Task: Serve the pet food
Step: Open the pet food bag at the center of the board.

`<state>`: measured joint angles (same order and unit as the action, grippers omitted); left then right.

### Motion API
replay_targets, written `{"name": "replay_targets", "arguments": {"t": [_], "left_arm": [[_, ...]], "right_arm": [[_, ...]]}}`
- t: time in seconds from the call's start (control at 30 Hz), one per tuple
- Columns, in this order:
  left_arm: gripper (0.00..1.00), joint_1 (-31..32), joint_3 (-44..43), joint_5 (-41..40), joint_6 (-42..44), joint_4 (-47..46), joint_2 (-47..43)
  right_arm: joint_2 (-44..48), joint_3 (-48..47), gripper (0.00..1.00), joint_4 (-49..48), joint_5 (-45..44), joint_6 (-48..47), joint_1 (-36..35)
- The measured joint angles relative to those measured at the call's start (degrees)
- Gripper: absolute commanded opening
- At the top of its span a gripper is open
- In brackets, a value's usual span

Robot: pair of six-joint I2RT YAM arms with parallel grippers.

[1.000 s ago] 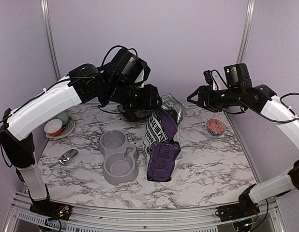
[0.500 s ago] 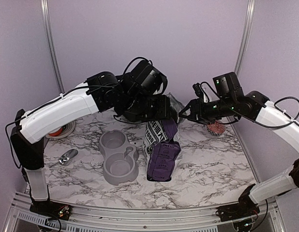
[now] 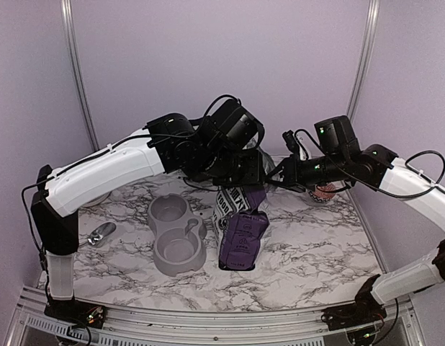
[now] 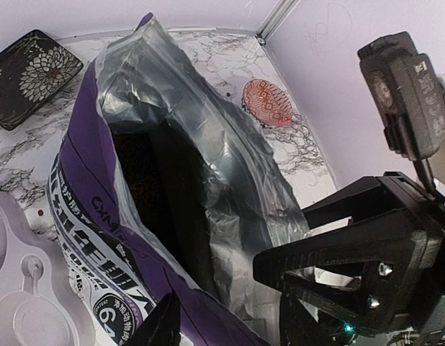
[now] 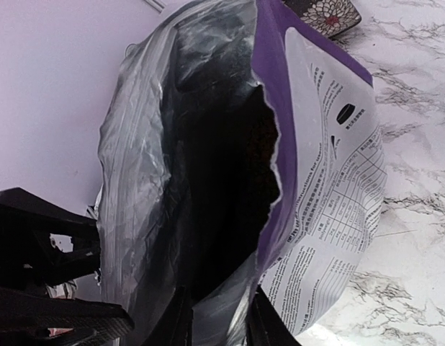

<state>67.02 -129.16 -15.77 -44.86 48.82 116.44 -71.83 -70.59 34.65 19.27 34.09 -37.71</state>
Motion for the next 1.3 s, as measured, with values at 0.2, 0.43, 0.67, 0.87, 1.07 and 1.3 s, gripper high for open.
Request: {"name": "replay_targets", "arguments": {"t": [0.2,0.43,0.67,0.87,1.07,1.3], "left_arm": [[0.33,0.07,-0.66,-0.2,0.26,0.7,1.31],[0.0,0.28,-1.77,-1.14,1.09,1.75,2.1],[0.0,0.33,-4.59,-2.25,2.05,4.55,3.08],[0.0,0.46,-7.74,-5.62,3.91,9.64,3.08],[0.0,0.68,-7.91,-10.25,4.81,14.51,1.77],[0.0,0.74,-3.96,-12.94,4.35,15.69,-0.98]], "right_arm": [[0.07,0.0,0.14,-0.22,0.11,0.0,-0.04],[-0.02,0.0,0.0,-0.26,-0.48,0.02,-0.44],[-3.04,-5.27,0.0,3.93,-3.32,-1.2,-1.64],[-8.68,-15.56,0.0,12.07,-8.31,-3.13,-4.02],[-13.49,-23.63,0.0,18.95,-14.08,-4.13,-6.62],[-14.1,-26.47,0.0,24.44,-19.87,-3.69,-7.67]]}}
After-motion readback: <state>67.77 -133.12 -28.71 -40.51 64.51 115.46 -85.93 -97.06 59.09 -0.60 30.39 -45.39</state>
